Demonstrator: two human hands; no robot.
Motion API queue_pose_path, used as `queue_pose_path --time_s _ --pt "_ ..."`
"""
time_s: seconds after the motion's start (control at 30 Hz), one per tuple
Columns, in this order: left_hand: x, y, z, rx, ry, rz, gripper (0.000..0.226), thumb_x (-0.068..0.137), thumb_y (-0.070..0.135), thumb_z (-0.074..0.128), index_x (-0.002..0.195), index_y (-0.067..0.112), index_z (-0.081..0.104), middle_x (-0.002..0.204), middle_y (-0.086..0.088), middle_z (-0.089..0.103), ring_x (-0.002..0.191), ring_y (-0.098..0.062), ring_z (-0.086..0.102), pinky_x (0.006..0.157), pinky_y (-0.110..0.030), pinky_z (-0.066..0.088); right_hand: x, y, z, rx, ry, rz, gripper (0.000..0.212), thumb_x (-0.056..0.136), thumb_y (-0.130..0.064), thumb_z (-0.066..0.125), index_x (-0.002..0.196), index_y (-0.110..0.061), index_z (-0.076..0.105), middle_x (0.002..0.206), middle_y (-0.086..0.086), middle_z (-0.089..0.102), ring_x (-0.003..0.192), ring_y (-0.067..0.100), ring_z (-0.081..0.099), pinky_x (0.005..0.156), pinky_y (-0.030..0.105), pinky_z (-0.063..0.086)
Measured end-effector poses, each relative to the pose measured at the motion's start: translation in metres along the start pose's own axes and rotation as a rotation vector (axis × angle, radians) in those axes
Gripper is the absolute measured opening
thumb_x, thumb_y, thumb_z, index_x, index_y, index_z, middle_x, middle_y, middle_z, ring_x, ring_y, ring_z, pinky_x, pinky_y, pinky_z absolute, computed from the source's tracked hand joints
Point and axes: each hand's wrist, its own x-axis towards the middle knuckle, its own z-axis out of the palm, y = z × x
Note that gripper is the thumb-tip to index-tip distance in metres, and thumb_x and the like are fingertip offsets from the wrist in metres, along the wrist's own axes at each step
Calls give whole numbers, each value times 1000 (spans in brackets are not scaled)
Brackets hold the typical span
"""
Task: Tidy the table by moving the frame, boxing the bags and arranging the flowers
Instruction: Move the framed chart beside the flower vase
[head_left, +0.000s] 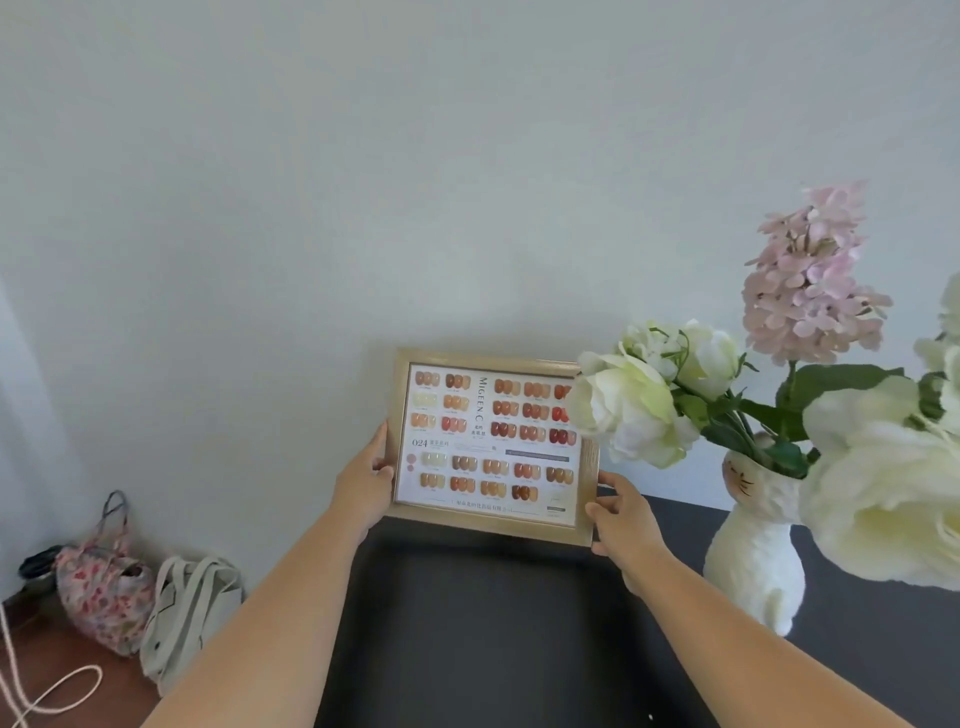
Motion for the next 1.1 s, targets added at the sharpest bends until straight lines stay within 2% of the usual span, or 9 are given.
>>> queue_pose_path --time_s 0.1,0.2,0.27,0.37,0.43,0.5,0.83,0.97,1.1 --pt "28 14 11 -3 3 30 67 99 29 51 151 50 13 138 3 55 106 -8 54 52 -13 38 14 -4 -2 32 58 16 42 96 -15 53 134 -29 41 104 -3 61 95 21 61 65 34 57" --pt "46 19 21 -4 17 54 66 98 33 51 150 50 14 140 2 54 120 -19 57 54 -12 39 25 -2 -1 35 105 15 49 96 -15 53 141 -24 35 112 1 61 104 25 60 85 46 57" --pt "50 14 29 -10 21 36 65 99 31 50 150 50 16 140 1 54 121 -22 57 56 -14 42 29 4 1 22 120 19 47 96 -15 53 139 -26 37 110 -2 62 103 23 60 90 49 55" --pt "48 -4 38 -44 22 -12 63 102 21 44 151 48 17 138 -2 57 122 -24 56 78 -28 52 29 14 6 29 105 23 42 96 -14 51 133 -33 44 101 -7 63 96 17 61 88 47 55" --pt "46 -16 40 -53 27 -25 62 102 16 40 151 48 17 138 -2 57 125 -24 53 95 -35 47 29 17 9 23 91 8 41 95 -14 50 131 -34 46 99 -7 65 94 17 62 86 46 56" --pt "45 -22 40 -40 24 -25 61 104 17 39 151 48 16 140 -2 54 128 -24 50 103 -39 42 30 16 9 15 86 -1 41 95 -14 50 129 -36 46 98 -6 66 92 18 64 84 45 57" --pt "42 -14 26 -50 -168 -43 65 103 21 36 151 51 3 148 -1 47 133 -26 46 108 -49 40 21 14 6 -13 54 17 39 95 -17 50 126 -39 44 98 -6 65 92 16 63 82 43 58" --pt "38 -9 25 -32 -267 -51 67 103 32 38 151 48 -6 158 3 32 142 -27 34 115 -49 29 13 16 3 -49 29 34 43 92 -19 51 131 -34 44 100 -3 63 89 16 62 70 33 54" --pt "34 -4 24 33 -292 -46 67 104 35 37 155 35 -7 161 -1 27 143 -29 32 115 -51 29 3 18 -2 -63 -4 55 51 90 -21 54 138 -32 38 108 -5 62 91 12 59 63 24 43"
